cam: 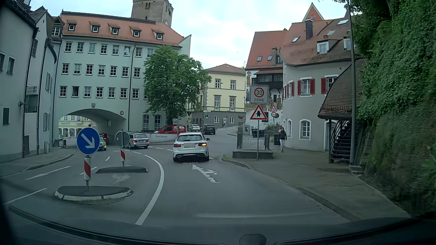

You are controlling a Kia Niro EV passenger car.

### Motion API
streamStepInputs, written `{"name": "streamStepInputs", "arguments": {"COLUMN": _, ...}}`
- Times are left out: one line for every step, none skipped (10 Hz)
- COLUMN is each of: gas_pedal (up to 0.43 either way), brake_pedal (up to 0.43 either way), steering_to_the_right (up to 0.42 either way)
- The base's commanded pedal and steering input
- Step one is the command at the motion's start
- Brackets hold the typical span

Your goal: Follow the waypoints while adhering to traffic rules and regulations

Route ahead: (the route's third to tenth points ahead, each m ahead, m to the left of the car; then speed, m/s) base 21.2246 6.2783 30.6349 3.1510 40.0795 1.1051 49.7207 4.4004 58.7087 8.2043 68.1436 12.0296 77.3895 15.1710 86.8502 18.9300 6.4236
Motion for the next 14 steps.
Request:
{"name": "streamStepInputs", "arguments": {"gas_pedal": 0.000, "brake_pedal": 0.000, "steering_to_the_right": -0.074}}
{"name": "streamStepInputs", "arguments": {"gas_pedal": 0.000, "brake_pedal": 0.000, "steering_to_the_right": -0.083}}
{"name": "streamStepInputs", "arguments": {"gas_pedal": 0.000, "brake_pedal": 0.000, "steering_to_the_right": -0.091}}
{"name": "streamStepInputs", "arguments": {"gas_pedal": 0.000, "brake_pedal": 0.000, "steering_to_the_right": -0.093}}
{"name": "streamStepInputs", "arguments": {"gas_pedal": 0.000, "brake_pedal": 0.000, "steering_to_the_right": -0.095}}
{"name": "streamStepInputs", "arguments": {"gas_pedal": 0.000, "brake_pedal": 0.000, "steering_to_the_right": -0.098}}
{"name": "streamStepInputs", "arguments": {"gas_pedal": 0.000, "brake_pedal": 0.000, "steering_to_the_right": -0.104}}
{"name": "streamStepInputs", "arguments": {"gas_pedal": 0.000, "brake_pedal": 0.000, "steering_to_the_right": -0.110}}
{"name": "streamStepInputs", "arguments": {"gas_pedal": 0.000, "brake_pedal": 0.000, "steering_to_the_right": -0.110}}
{"name": "streamStepInputs", "arguments": {"gas_pedal": 0.000, "brake_pedal": 0.000, "steering_to_the_right": -0.110}}
{"name": "streamStepInputs", "arguments": {"gas_pedal": 0.000, "brake_pedal": 0.000, "steering_to_the_right": -0.108}}
{"name": "streamStepInputs", "arguments": {"gas_pedal": 0.000, "brake_pedal": 0.000, "steering_to_the_right": -0.101}}
{"name": "streamStepInputs", "arguments": {"gas_pedal": 0.000, "brake_pedal": 0.000, "steering_to_the_right": -0.088}}
{"name": "streamStepInputs", "arguments": {"gas_pedal": 0.000, "brake_pedal": 0.000, "steering_to_the_right": -0.064}}
